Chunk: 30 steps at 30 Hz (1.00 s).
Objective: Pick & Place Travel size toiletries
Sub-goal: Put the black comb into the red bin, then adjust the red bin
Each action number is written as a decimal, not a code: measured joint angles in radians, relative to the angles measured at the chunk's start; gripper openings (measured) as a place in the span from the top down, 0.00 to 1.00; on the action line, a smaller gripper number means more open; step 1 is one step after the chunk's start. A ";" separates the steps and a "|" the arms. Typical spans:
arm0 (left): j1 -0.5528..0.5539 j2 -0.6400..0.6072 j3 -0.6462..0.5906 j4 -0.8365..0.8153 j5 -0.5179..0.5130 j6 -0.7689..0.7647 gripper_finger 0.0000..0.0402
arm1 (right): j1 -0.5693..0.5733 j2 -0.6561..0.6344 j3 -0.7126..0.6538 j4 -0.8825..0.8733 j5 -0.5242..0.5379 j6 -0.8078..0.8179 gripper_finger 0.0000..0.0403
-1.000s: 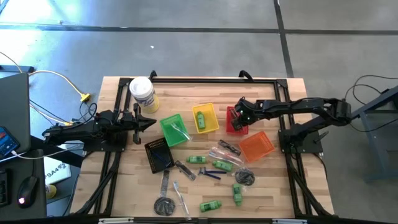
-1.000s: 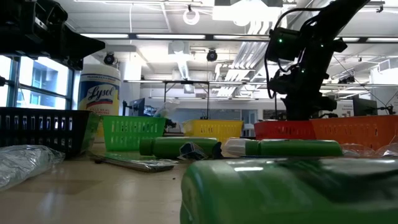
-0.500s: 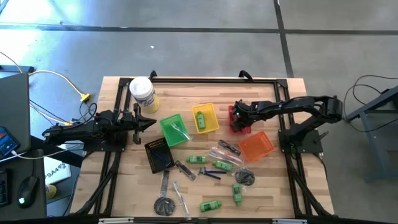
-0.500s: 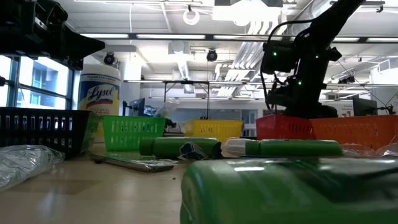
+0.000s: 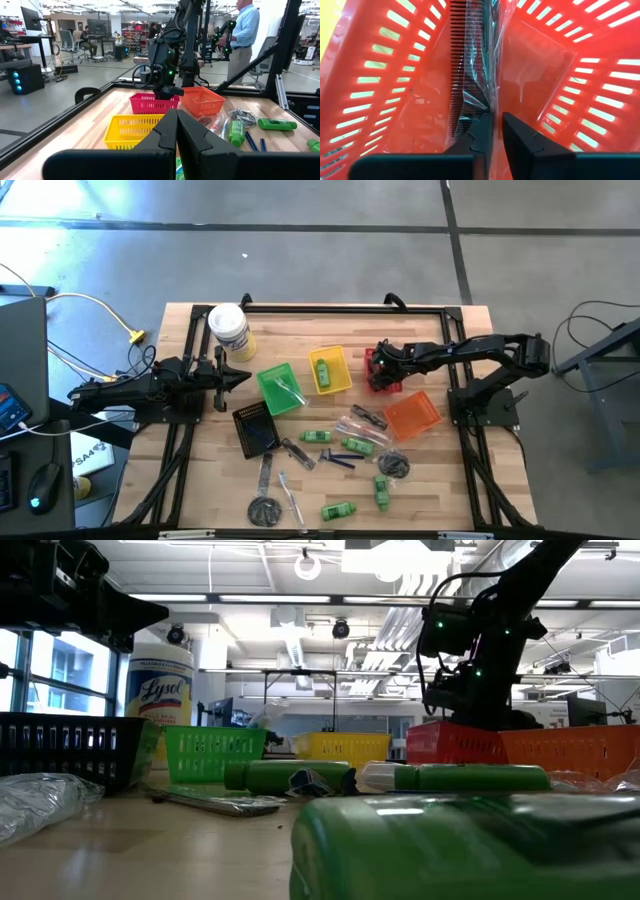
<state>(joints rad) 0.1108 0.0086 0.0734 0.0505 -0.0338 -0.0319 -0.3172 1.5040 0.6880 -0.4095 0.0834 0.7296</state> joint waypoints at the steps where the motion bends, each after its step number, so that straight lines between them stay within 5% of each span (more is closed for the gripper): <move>1: 0.000 0.000 0.000 0.000 0.000 0.000 1.00 | 0.000 0.000 0.000 0.000 0.000 0.000 0.87; 13: 0.000 0.000 0.000 0.000 0.000 0.000 1.00 | 0.001 0.000 0.000 0.062 -0.007 0.000 0.68; 30: 0.000 0.000 0.000 -0.001 0.000 0.000 1.00 | 0.015 0.000 0.099 0.026 0.030 -0.066 0.63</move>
<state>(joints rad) 0.1108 0.0086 0.0734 0.0496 -0.0341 -0.0317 -0.3020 1.5040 0.7869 -0.3831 0.1131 0.6639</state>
